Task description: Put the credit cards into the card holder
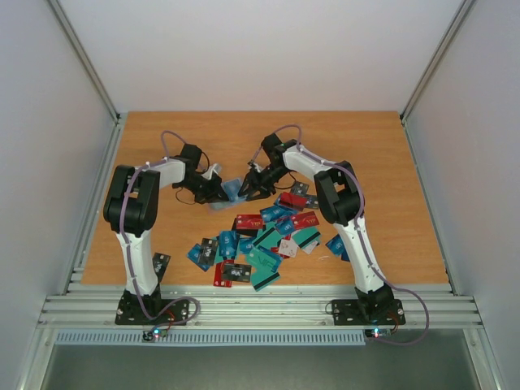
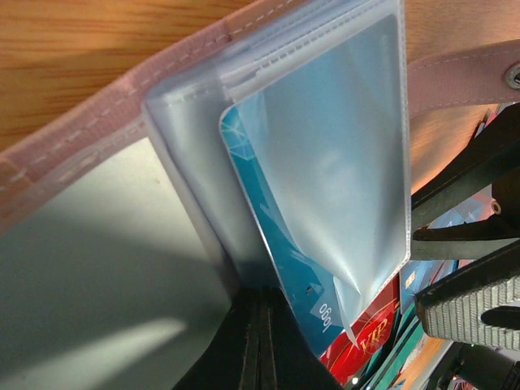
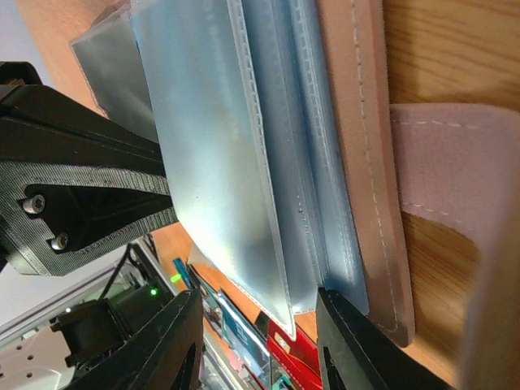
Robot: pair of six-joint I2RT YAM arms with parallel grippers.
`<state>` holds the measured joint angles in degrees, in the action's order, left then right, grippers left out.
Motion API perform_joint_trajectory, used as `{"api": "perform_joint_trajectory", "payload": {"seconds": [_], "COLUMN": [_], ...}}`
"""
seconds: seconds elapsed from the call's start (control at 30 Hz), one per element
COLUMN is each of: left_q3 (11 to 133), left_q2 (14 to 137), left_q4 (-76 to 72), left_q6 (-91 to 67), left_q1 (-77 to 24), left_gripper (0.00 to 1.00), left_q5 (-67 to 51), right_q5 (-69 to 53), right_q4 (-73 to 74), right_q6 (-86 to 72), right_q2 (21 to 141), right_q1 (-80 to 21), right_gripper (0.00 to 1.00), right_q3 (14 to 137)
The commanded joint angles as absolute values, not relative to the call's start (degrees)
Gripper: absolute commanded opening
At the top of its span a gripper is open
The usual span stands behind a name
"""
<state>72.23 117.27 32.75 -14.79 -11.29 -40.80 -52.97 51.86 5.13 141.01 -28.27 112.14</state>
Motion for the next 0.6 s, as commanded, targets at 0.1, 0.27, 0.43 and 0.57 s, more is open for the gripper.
{"api": "perform_joint_trajectory", "payload": {"seconds": [0.1, 0.27, 0.43, 0.57], "left_q3": [71.2, 71.1, 71.7, 72.2], "left_q2": [121.5, 121.4, 121.5, 121.8], "left_q4": [33.8, 34.2, 34.8, 35.3], "left_q6": [-14.4, -14.2, -13.7, -13.5], "left_q1": [-12.2, -12.3, -12.3, -12.3], "left_gripper": [0.00, 0.00, 0.00, 0.00], "left_q5": [-35.4, -35.3, -35.2, -35.2], "right_q5": [-53.7, -53.0, -51.4, -51.2], "right_q4": [52.0, 52.9, 54.7, 55.4], "right_q6": [4.7, 5.3, 6.4, 6.4], "right_q2": [142.8, 141.4, 140.7, 140.5], "right_q1": [-29.0, -29.0, -29.0, -29.0], "right_gripper": [0.40, 0.40, 0.40, 0.39], "right_q3": [114.3, 114.2, 115.3, 116.1]}}
